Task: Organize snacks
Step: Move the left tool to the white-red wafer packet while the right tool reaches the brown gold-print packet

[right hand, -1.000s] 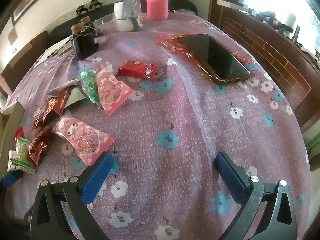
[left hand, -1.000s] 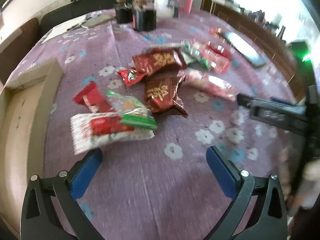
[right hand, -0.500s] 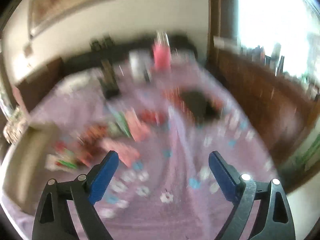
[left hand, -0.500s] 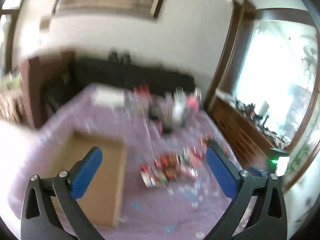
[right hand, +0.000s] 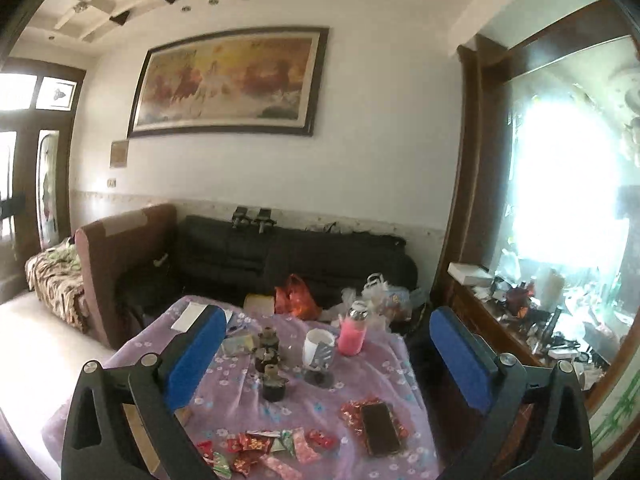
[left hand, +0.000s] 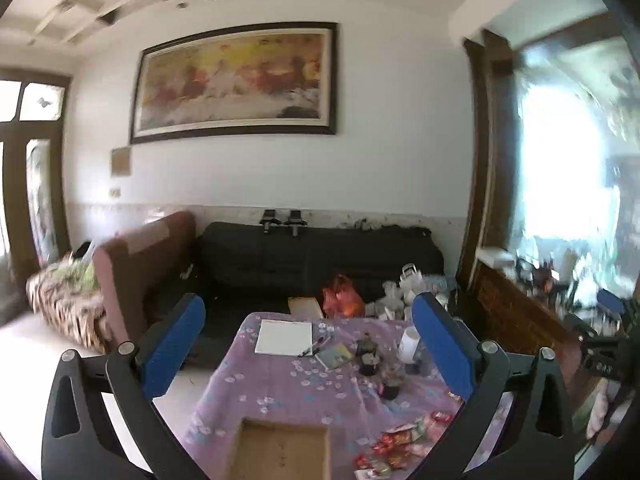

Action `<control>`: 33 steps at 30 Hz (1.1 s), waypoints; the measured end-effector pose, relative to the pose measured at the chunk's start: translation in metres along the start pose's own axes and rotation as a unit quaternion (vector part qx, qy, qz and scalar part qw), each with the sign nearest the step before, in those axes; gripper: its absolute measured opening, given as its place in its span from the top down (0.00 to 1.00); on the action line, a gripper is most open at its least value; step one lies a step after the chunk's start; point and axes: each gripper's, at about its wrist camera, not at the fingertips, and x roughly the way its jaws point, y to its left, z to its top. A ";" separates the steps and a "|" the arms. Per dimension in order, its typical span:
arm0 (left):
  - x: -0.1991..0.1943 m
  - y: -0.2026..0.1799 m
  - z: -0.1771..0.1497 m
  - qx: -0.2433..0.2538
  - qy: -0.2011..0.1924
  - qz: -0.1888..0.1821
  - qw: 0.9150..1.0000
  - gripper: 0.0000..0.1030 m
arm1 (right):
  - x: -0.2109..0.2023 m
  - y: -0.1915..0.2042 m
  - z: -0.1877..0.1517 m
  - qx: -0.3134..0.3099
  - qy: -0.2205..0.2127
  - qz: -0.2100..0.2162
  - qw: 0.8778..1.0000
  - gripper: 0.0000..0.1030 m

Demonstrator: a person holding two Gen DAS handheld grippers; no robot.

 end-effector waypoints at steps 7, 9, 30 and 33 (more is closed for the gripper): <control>0.060 0.013 -0.113 -0.052 0.115 -0.119 0.985 0.00 | 0.084 0.025 -0.107 0.048 0.128 0.079 0.988 0.02; 0.088 0.013 -0.158 -0.071 0.168 -0.146 0.972 0.00 | 0.113 0.033 -0.153 0.058 0.173 0.094 0.979 0.03; 0.183 -0.074 -0.319 -0.057 0.338 -0.136 0.930 0.24 | 0.264 0.075 -0.360 0.165 0.387 0.183 0.889 0.68; 0.205 -0.094 -0.335 -0.040 0.362 -0.112 0.925 0.24 | 0.258 0.049 -0.367 0.168 0.384 0.173 0.891 0.68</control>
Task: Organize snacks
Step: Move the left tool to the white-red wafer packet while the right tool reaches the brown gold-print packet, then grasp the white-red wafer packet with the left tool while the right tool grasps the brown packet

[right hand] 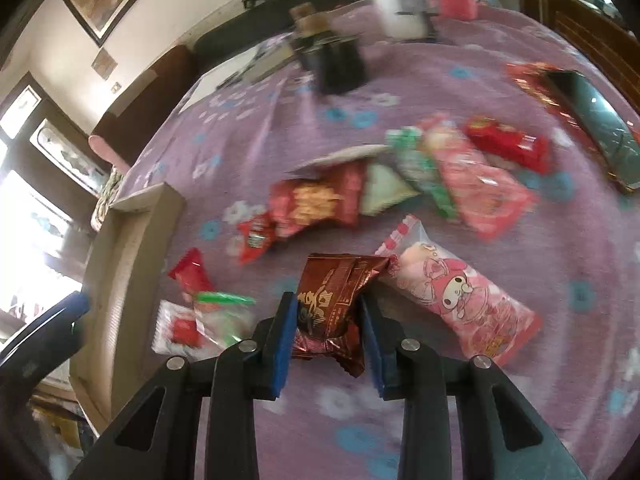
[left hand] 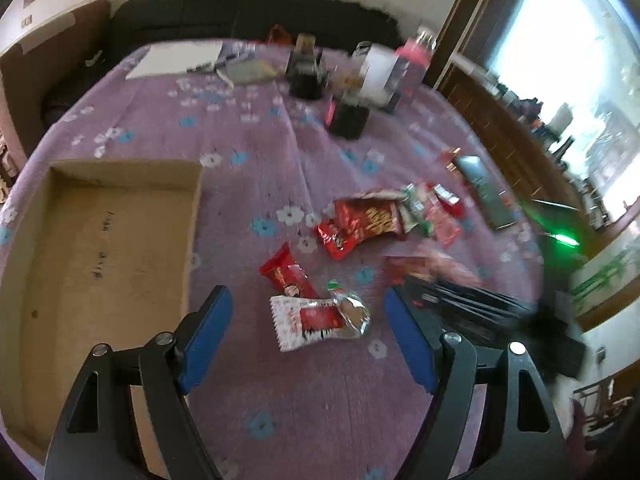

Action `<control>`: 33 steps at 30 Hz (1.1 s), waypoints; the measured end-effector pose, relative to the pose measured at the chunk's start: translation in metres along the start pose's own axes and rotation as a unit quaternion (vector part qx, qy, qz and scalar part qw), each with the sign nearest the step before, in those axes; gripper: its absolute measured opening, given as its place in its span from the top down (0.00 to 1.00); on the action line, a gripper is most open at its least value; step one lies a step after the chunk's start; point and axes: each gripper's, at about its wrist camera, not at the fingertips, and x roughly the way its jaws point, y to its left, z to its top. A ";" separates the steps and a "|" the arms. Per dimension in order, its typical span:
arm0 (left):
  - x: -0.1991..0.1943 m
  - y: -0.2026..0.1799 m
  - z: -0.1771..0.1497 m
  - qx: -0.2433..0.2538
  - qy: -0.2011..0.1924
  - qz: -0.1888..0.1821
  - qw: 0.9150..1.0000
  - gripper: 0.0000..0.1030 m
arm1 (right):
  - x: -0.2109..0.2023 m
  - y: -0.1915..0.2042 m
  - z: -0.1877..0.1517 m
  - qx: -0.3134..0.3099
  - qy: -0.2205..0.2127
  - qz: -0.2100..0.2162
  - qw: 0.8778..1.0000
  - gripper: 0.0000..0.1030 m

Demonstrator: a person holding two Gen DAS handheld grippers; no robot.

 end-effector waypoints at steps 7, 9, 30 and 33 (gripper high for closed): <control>0.049 -0.020 -0.009 0.031 0.058 0.054 0.996 0.59 | -0.027 -0.043 -0.024 0.015 -0.018 0.023 0.999 0.68; 0.046 -0.022 -0.020 0.037 0.065 0.038 0.996 0.59 | -0.029 -0.047 -0.025 0.016 -0.019 0.026 0.999 0.68; 0.037 -0.062 -0.059 0.193 0.029 0.026 0.980 0.51 | -0.027 -0.029 -0.034 -0.009 -0.030 -0.019 0.999 0.65; 0.046 -0.066 -0.062 0.202 0.032 0.025 0.979 0.51 | -0.028 -0.030 -0.033 -0.010 -0.029 -0.021 0.999 0.67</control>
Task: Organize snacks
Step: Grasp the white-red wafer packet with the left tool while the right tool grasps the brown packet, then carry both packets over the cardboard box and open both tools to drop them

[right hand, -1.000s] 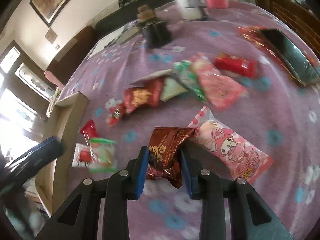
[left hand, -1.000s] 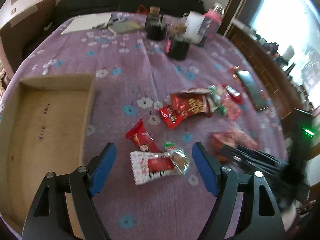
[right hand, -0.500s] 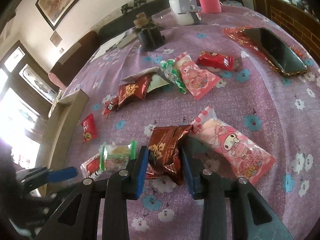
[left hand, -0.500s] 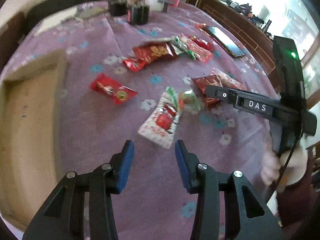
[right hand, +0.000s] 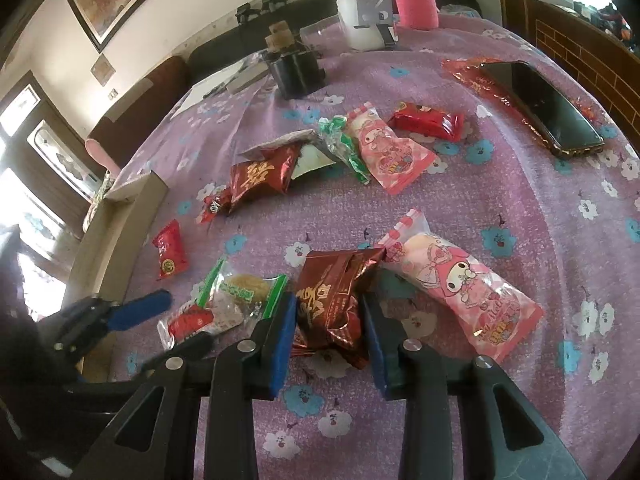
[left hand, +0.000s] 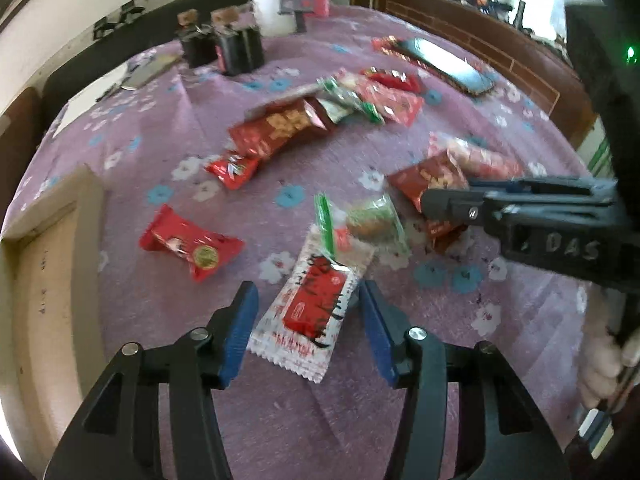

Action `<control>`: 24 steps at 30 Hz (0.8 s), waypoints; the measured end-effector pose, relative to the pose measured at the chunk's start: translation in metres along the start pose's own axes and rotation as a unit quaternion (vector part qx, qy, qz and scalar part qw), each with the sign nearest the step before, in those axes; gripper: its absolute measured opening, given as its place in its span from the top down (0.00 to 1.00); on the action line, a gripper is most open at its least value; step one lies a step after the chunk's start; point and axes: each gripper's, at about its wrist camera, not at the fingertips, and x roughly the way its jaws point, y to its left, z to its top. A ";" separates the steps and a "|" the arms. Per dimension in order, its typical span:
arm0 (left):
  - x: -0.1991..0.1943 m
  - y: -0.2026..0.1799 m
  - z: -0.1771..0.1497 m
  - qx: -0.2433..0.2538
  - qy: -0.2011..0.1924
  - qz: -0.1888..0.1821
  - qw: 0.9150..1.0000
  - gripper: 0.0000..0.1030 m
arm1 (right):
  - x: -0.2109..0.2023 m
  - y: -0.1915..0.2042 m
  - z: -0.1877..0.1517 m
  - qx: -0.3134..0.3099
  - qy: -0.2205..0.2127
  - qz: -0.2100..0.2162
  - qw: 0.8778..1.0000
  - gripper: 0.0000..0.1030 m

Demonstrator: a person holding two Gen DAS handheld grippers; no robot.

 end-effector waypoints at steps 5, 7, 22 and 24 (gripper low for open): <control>-0.005 0.016 -0.004 -0.042 0.004 -0.026 0.999 0.73 | -0.014 -0.004 -0.002 0.007 -0.019 0.001 1.000 0.69; -0.010 0.023 -0.008 -0.063 0.000 -0.042 0.997 0.73 | -0.024 -0.005 -0.002 0.014 -0.032 0.002 0.999 0.69; -0.116 0.174 -0.015 -0.212 -0.081 -0.012 0.974 0.73 | -0.053 0.127 0.038 -0.087 -0.044 0.114 0.989 0.69; -0.111 0.198 -0.013 -0.226 -0.074 -0.001 0.971 0.73 | -0.038 0.159 0.048 -0.111 -0.037 0.126 0.985 0.69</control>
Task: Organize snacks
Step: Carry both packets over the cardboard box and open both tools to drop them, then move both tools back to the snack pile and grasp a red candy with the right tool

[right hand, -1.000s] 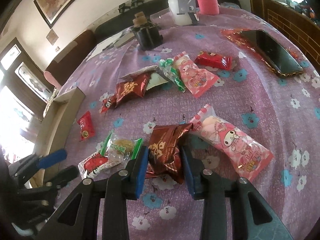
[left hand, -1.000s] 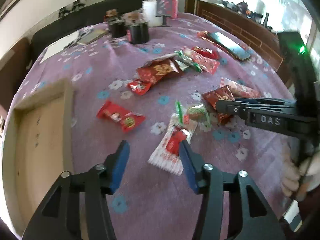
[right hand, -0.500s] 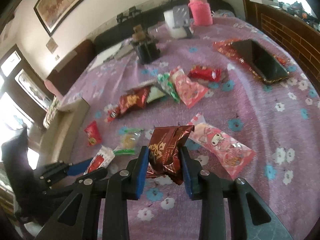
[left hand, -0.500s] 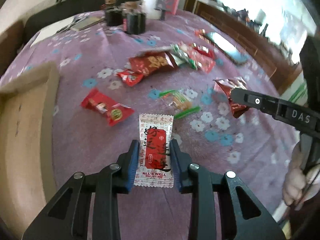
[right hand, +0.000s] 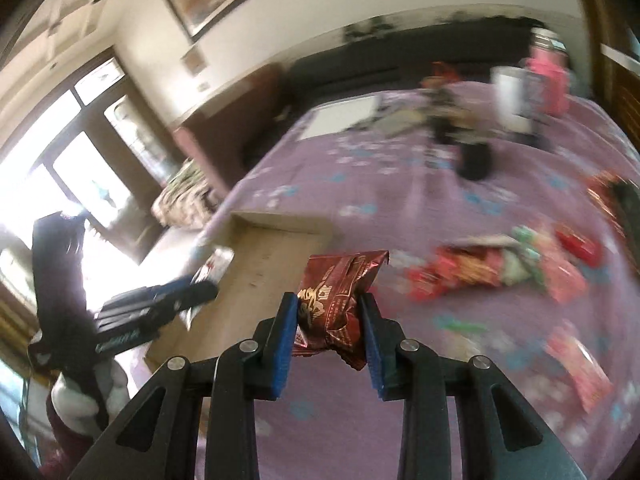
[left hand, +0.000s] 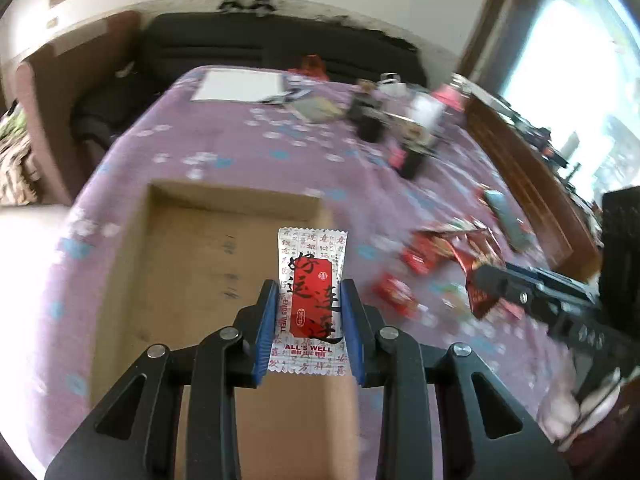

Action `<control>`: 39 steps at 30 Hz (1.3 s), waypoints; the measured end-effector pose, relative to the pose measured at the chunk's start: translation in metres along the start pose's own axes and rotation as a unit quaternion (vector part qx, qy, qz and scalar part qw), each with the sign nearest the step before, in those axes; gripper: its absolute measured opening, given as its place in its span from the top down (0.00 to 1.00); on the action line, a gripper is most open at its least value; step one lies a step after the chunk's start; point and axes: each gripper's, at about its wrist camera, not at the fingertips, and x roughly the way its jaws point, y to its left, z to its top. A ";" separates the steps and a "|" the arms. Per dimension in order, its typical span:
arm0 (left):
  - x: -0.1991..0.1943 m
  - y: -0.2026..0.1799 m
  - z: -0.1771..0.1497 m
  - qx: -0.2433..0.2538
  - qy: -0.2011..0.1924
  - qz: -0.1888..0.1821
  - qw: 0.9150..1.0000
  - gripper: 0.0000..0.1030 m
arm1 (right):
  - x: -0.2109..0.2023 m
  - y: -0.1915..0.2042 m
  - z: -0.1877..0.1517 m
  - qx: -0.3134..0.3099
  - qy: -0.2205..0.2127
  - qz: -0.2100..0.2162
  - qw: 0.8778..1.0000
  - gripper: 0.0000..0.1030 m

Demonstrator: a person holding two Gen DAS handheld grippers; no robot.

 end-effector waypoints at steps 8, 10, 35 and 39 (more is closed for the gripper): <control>0.065 0.055 0.024 -0.065 0.034 0.029 0.997 0.73 | 0.105 0.055 0.029 -0.054 0.052 -0.010 0.997 0.69; 0.076 0.061 0.021 -0.078 0.045 0.025 0.996 0.73 | 0.128 0.057 0.030 -0.062 0.062 -0.020 0.996 0.69; 0.052 0.084 0.024 -0.141 0.009 0.025 0.990 0.66 | 0.139 0.054 0.040 -0.076 0.033 -0.043 0.996 0.58; 0.017 0.071 0.009 -0.148 -0.017 -0.010 0.989 0.46 | 0.096 0.027 0.042 -0.052 -0.003 -0.057 0.997 0.45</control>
